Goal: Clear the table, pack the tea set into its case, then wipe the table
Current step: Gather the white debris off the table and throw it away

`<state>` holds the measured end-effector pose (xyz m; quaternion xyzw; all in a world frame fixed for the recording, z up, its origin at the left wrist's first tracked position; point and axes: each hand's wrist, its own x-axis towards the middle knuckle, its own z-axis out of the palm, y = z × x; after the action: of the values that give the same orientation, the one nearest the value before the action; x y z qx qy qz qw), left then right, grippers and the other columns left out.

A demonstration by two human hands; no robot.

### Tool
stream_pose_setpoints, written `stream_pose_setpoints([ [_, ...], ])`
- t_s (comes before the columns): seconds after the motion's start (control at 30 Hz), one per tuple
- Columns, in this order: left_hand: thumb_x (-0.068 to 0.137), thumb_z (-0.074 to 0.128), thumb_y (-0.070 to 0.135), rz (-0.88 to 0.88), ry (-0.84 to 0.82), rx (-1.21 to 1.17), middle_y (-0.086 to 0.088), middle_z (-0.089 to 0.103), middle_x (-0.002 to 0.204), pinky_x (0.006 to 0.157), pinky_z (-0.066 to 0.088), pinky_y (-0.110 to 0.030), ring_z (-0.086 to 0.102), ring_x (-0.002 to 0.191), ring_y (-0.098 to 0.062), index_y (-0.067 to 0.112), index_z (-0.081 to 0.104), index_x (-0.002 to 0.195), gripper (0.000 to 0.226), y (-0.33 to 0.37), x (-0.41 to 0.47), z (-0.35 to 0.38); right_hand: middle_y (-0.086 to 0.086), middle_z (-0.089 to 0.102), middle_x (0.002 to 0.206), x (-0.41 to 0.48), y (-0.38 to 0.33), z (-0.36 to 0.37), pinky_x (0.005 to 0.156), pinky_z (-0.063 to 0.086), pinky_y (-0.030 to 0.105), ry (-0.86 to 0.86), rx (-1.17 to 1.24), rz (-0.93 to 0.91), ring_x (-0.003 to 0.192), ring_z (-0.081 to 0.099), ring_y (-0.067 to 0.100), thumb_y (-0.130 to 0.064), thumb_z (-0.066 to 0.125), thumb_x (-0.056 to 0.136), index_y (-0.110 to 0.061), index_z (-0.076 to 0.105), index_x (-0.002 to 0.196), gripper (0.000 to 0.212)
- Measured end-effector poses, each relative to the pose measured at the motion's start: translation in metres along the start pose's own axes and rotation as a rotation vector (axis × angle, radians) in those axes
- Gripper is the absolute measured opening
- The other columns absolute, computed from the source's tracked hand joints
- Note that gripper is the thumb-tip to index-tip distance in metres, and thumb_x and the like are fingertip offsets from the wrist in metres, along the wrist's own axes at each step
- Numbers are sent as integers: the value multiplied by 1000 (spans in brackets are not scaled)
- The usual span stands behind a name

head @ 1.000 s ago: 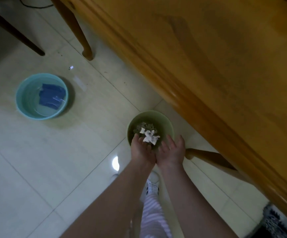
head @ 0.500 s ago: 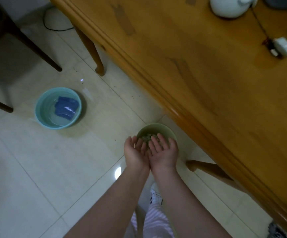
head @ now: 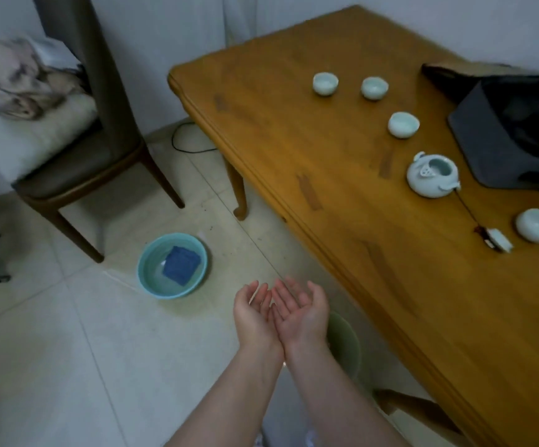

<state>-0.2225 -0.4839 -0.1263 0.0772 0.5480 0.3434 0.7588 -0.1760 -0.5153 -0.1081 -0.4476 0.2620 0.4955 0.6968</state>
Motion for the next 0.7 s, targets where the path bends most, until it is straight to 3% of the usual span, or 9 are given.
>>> stream_pose_setpoints([
  [0.1, 95, 45, 29, 41, -49, 13, -8, 61, 121, 99, 44, -32, 51, 128, -27, 4, 50, 134, 46, 24, -19, 20, 16, 68, 113, -24, -18, 28, 107, 40, 43, -29, -11, -30, 112, 61, 30, -37, 39, 99, -4, 64, 115, 45],
  [0.17, 94, 46, 27, 87, -69, -19, -10, 60, 113, 103, 43, -36, 51, 128, -30, 1, 49, 133, 47, 39, -38, 40, 17, 68, 112, -41, -33, 45, 105, 41, 42, -64, -1, -48, 111, 61, 30, -37, 38, 99, -4, 64, 114, 45],
  [0.33, 93, 45, 20, 93, -172, -29, -17, 51, 139, 108, 39, -37, 48, 130, -30, 1, 46, 135, 47, 66, -82, 94, 19, 69, 111, -80, -82, 74, 107, 41, 44, -107, 81, -106, 109, 63, 32, -36, 42, 97, -3, 64, 112, 42],
  [0.5, 91, 46, 19, 102, -260, -54, -17, 50, 141, 107, 40, -37, 49, 130, -29, 1, 47, 134, 47, 67, -117, 155, 21, 69, 111, -104, -146, 87, 107, 41, 45, -139, 119, -151, 110, 62, 34, -36, 44, 97, -1, 62, 114, 43],
  [0.7, 91, 45, 19, 87, -342, -68, -17, 49, 142, 104, 43, -37, 48, 130, -30, 7, 55, 107, 22, 49, -135, 217, 20, 67, 113, -112, -215, 87, 109, 40, 42, -195, 141, -208, 112, 61, 32, -36, 43, 96, -2, 63, 113, 43],
])
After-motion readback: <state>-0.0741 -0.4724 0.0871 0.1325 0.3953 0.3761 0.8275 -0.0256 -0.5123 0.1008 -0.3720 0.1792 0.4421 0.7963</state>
